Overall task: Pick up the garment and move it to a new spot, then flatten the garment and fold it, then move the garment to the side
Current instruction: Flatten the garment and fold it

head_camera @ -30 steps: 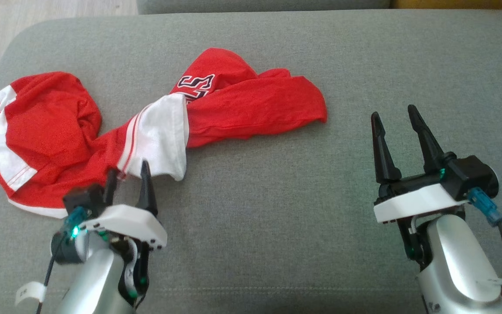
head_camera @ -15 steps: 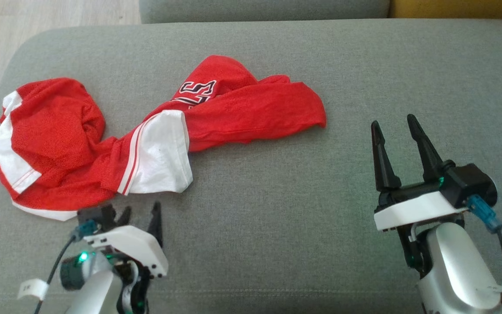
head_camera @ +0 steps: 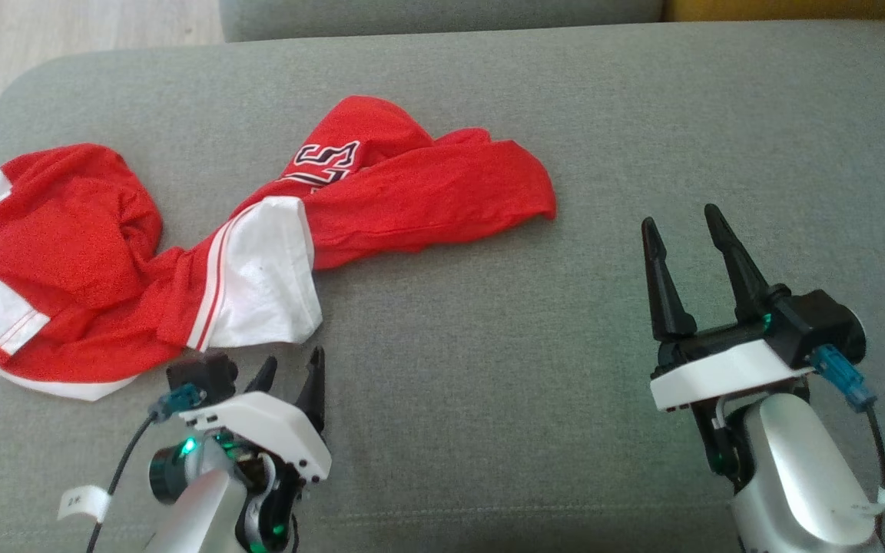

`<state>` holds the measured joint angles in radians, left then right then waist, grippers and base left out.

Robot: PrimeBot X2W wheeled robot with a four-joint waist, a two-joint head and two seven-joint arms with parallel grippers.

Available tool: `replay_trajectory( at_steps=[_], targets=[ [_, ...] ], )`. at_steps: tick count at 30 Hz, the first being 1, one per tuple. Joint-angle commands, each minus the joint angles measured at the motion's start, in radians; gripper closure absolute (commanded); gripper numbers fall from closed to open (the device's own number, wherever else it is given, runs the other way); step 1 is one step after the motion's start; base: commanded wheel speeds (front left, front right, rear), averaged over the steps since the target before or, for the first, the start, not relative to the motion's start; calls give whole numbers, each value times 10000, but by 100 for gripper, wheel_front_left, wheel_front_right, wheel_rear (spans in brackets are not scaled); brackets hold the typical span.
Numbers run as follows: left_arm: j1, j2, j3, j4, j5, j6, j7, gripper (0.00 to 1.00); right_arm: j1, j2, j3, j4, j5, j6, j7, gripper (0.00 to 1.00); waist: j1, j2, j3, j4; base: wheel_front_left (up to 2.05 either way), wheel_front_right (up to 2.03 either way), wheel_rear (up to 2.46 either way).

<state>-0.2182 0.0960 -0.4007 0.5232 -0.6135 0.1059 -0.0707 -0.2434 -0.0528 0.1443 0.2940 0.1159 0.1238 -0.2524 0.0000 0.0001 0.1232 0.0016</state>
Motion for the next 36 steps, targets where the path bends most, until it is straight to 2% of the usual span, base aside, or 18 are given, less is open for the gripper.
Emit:
replay_trajectory(
  at_steps=[1,17,18,19,26,33,36],
  targets=[
    [-583,50,382,-183,-26,51,-193,0,-249,26,210,-321,-18,69,-93,0,0,-1,47,-72,0,0,0],
    [-1758,-60,497,1088,-175,-105,-686,0,-485,26,162,-449,-122,69,-93,0,0,-1,622,-309,0,0,0],
    [-1819,-66,469,1160,-192,-181,-674,55,-497,26,159,-445,-130,69,-93,0,0,-1,650,-314,0,0,0],
    [-1878,-71,459,1205,-206,-244,-718,100,-510,26,155,-441,-138,69,-93,0,0,-1,676,-316,0,0,0],
    [-2098,-92,412,1043,-106,-377,-1290,100,-847,26,323,-77,-176,69,-84,0,0,-1,864,-6,0,0,0],
    [-1960,-112,317,173,39,-314,-1559,100,-1689,26,364,1061,246,69,309,0,0,-1,1114,675,0,0,0],
    [-1898,-138,240,-340,62,-265,-1571,100,-2268,-92,332,1927,-872,69,574,0,0,-1,1311,1002,0,0,0]
  ],
)
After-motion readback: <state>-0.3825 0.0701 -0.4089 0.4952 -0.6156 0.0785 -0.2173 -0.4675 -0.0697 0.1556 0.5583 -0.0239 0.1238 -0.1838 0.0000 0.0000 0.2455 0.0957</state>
